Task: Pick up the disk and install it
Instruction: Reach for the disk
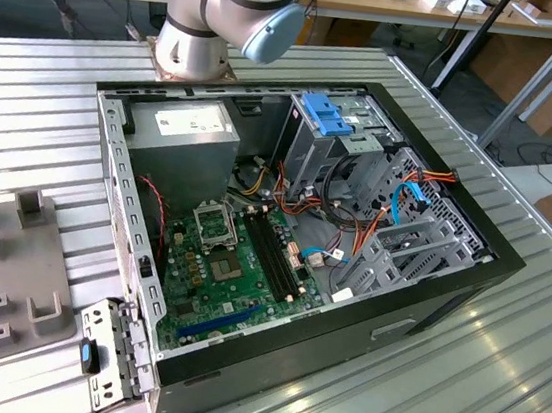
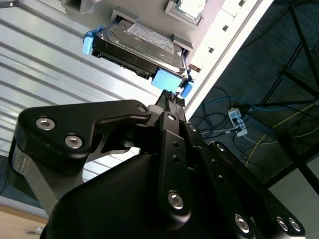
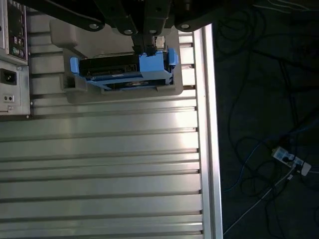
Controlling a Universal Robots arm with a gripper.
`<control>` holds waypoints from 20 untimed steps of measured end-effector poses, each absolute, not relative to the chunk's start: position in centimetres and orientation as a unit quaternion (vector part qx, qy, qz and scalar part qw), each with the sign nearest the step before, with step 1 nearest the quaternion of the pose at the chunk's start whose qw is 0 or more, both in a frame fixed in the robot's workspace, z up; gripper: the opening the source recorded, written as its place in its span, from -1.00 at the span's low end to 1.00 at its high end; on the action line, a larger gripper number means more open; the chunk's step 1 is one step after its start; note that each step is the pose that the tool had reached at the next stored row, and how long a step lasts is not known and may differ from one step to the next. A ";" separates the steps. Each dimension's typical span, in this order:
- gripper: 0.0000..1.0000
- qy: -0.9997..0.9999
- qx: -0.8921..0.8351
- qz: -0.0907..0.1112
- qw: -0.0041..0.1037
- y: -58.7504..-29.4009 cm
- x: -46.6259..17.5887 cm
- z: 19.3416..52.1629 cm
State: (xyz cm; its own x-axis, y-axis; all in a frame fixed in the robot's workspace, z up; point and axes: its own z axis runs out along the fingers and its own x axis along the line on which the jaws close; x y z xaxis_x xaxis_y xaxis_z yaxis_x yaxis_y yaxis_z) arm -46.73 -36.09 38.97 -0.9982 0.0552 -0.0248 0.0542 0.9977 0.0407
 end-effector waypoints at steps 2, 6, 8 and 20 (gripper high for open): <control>-0.79 0.999 0.024 0.020 0.013 -36.1 -46.7 38.9; -0.79 0.999 0.022 0.020 0.013 -36.1 -46.7 38.9; -0.79 0.999 0.022 0.020 0.013 -36.1 -46.7 38.9; -0.79 1.000 0.022 0.018 0.013 -36.1 -46.7 38.4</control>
State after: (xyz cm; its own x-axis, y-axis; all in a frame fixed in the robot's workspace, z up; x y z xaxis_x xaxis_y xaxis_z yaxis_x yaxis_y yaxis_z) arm -46.72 -36.07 38.45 -0.9987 0.0446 -0.0248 0.0436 0.9983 0.0374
